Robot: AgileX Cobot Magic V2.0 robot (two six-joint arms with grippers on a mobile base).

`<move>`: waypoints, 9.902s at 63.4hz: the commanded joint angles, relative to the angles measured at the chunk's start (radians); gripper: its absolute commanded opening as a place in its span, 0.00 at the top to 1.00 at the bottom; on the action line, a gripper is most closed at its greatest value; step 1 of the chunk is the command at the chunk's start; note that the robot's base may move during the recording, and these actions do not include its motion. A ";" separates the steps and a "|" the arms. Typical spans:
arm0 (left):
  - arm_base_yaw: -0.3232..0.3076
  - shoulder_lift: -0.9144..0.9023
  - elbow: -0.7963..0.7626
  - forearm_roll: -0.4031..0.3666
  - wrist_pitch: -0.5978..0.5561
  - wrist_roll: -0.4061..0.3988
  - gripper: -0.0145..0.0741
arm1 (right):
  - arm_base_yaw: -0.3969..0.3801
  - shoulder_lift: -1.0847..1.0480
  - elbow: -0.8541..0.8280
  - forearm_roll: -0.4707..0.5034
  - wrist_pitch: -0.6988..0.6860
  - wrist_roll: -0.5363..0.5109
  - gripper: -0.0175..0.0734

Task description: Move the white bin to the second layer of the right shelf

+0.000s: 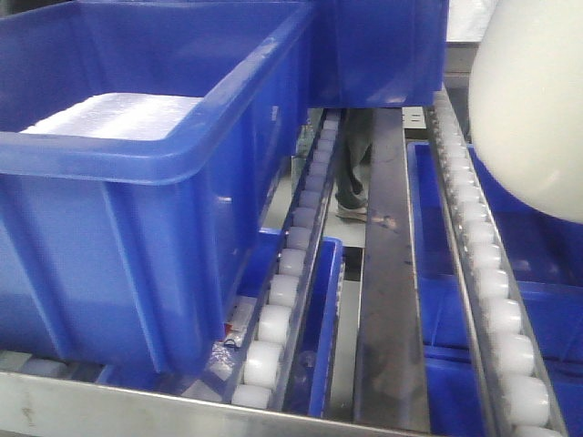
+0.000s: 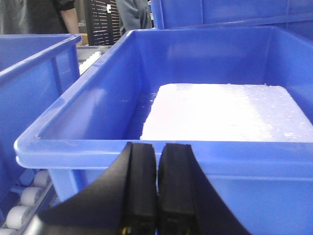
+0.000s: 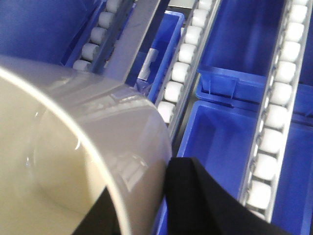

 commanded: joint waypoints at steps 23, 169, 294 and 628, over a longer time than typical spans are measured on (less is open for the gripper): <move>-0.003 -0.017 0.033 -0.008 -0.090 -0.007 0.74 | -0.006 -0.001 -0.031 0.005 -0.086 -0.003 0.75; -0.003 -0.017 0.033 -0.008 -0.090 -0.007 0.74 | -0.006 0.042 -0.036 0.005 -0.117 -0.003 0.75; -0.003 -0.017 0.033 -0.008 -0.090 -0.007 0.74 | -0.154 0.664 -0.113 0.005 -0.276 -0.003 0.75; -0.003 -0.017 0.033 -0.008 -0.090 -0.007 0.74 | -0.192 -0.174 0.178 0.008 -0.557 -0.003 0.75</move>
